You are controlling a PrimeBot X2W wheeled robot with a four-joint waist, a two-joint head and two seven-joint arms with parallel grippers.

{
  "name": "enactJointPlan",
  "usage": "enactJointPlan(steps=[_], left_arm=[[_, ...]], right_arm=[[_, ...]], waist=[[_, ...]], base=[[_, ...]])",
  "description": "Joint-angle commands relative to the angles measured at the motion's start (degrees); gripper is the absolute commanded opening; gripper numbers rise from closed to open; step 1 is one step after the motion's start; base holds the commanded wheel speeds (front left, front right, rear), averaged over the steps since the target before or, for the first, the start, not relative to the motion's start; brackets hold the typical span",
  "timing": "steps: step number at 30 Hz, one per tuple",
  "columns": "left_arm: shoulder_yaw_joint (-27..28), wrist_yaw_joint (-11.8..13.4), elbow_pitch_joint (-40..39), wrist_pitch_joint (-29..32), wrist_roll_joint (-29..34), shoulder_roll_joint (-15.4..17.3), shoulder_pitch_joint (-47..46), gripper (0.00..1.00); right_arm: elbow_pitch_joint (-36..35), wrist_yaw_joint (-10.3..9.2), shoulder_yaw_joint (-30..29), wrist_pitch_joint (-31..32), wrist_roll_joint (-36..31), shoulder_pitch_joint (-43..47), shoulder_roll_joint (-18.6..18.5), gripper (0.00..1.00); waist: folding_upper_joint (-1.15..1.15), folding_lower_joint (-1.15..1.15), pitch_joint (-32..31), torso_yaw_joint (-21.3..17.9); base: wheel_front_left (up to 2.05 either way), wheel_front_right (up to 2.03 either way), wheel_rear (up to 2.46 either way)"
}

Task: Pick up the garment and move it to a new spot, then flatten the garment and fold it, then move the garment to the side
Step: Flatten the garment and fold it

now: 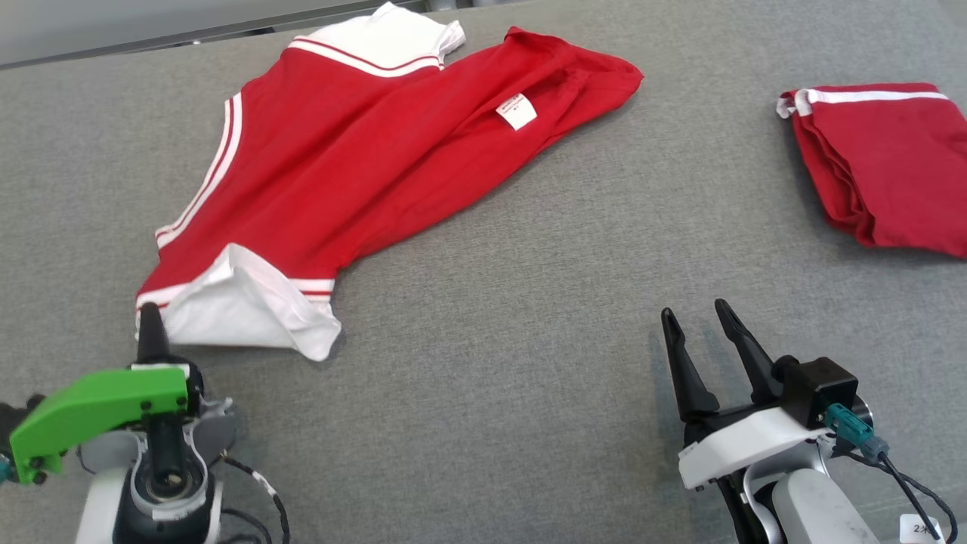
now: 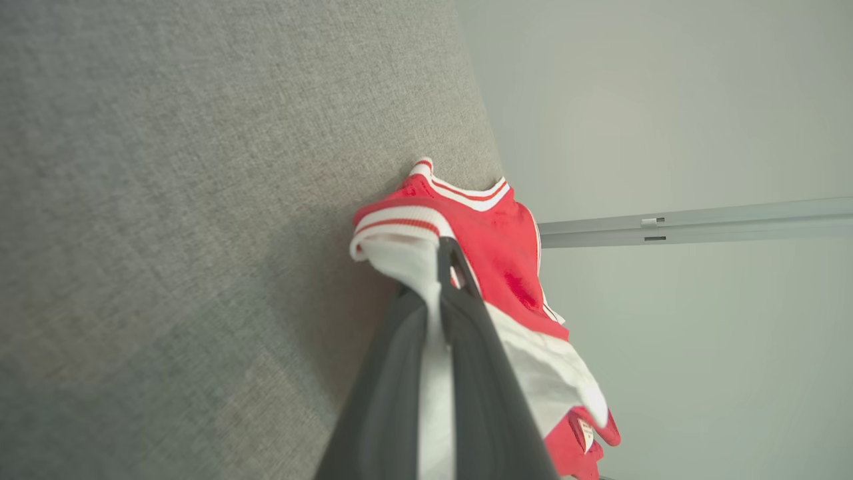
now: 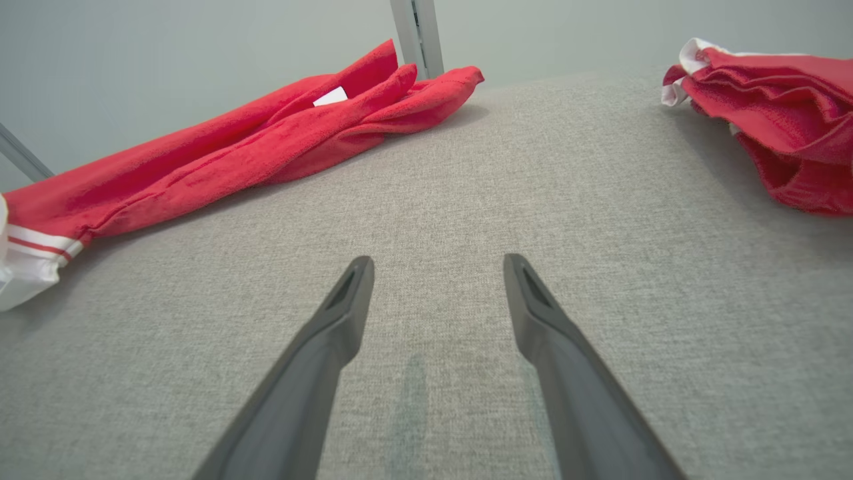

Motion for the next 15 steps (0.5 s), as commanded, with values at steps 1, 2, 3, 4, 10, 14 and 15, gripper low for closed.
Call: enactJointPlan(steps=[1,2,3,4,10,14,15], left_arm=[[0.41,-0.59,-0.72,-0.42,-1.04,-0.59,1.69,0.00],[0.38,-1.14,-1.63,-0.43,-1.04,-1.15,3.36,0.00],[0.28,-1.65,-2.49,-0.48,-0.99,-1.21,4.84,0.00],[0.18,-2.11,-3.27,-0.47,-1.04,-1.25,6.20,0.00],[-0.87,-3.53,-5.37,3.56,-2.04,1.30,12.07,0.27],[-0.68,-4.98,-3.88,4.54,-1.42,3.31,13.38,0.78],[-0.89,-5.35,-3.68,5.03,-1.70,3.22,13.50,1.00]], right_arm=[[0.05,-0.02,-0.24,-0.17,-0.66,0.55,-0.20,1.00],[0.13,-0.02,-0.46,-0.17,-1.25,0.88,-0.18,1.00],[0.13,-0.02,-0.74,-0.17,-1.77,1.20,-0.20,1.00],[0.12,-0.02,-1.15,-0.17,-2.12,1.50,-0.20,1.00],[0.19,-0.02,-1.75,-0.17,-3.89,3.36,-0.20,1.00],[0.37,-0.02,-1.84,-0.17,-5.05,4.41,-0.20,1.00],[0.41,-0.02,-1.91,-0.17,-5.26,4.66,-0.20,1.00]], waist=[[0.14,0.00,-1.06,2.55],[0.14,0.00,-1.35,3.11],[0.14,0.00,-1.66,3.63],[0.14,0.00,-2.02,4.15],[0.14,0.00,-3.70,6.35],[0.14,0.00,-4.96,6.99],[0.14,0.00,-5.24,7.05]], base=[[0.00,0.00,0.00],[0.00,0.00,0.00],[0.00,0.00,0.00],[0.00,0.00,0.00],[0.00,0.00,0.00],[0.00,0.00,0.00],[0.00,0.00,0.00]])
